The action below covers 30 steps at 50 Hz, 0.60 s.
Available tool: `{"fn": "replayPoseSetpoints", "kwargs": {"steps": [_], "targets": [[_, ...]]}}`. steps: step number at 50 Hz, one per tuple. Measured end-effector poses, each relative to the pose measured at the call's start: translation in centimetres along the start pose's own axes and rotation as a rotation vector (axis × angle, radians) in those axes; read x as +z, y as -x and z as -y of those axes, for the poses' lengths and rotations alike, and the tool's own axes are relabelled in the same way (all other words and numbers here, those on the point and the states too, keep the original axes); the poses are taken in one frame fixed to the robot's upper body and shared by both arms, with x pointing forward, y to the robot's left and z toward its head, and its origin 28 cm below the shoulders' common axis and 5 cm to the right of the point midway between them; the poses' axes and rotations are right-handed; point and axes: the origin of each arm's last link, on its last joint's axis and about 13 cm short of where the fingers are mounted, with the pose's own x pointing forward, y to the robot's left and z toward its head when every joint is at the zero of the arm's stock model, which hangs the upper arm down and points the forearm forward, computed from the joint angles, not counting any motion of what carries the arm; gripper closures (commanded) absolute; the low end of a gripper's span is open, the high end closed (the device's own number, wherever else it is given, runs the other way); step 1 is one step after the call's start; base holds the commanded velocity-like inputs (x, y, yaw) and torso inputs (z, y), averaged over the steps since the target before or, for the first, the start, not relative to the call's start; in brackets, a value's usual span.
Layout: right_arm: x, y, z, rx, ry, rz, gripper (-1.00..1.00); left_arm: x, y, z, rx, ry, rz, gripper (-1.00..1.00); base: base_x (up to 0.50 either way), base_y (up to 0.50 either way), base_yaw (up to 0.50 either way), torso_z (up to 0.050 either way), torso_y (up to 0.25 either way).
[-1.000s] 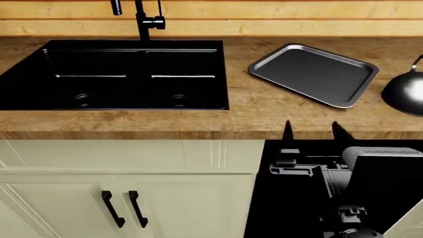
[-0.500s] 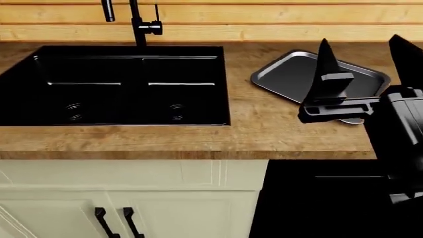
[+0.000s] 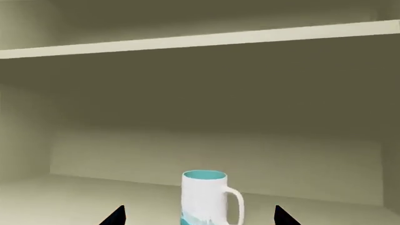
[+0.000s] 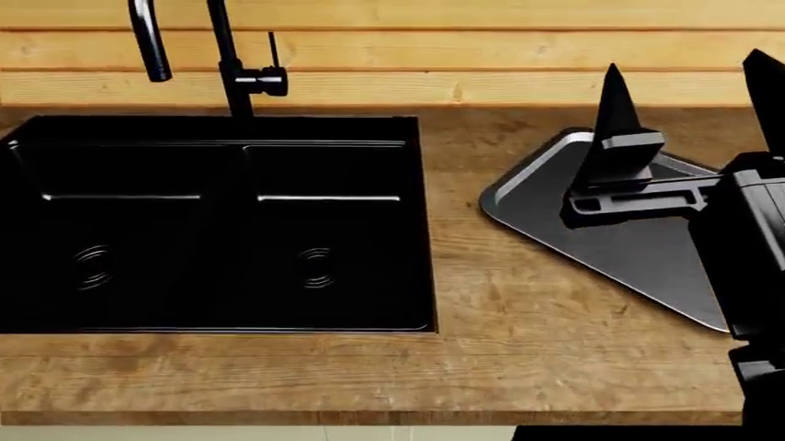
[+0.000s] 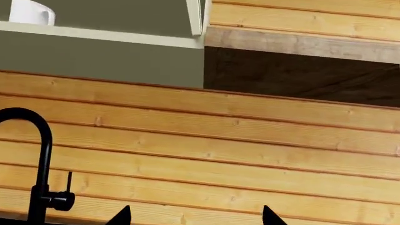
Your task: Pick the kettle from the counter and place it on the tray. Then pick the mug from the cabinet and place it on the tray. Then close the cabinet doors.
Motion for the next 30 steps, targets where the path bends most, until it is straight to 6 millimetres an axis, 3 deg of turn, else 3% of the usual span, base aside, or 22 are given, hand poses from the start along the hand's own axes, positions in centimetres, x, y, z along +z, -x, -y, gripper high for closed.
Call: {"fn": "replayPoseSetpoints", "kwargs": {"steps": [30], "targets": [[-0.4,0.0,-0.2,0.006,0.012,-0.005,-1.00,0.3,0.0,-1.6,0.067,-0.003,0.012,-1.00,0.50,0.00,0.00,0.000,0.001]]}}
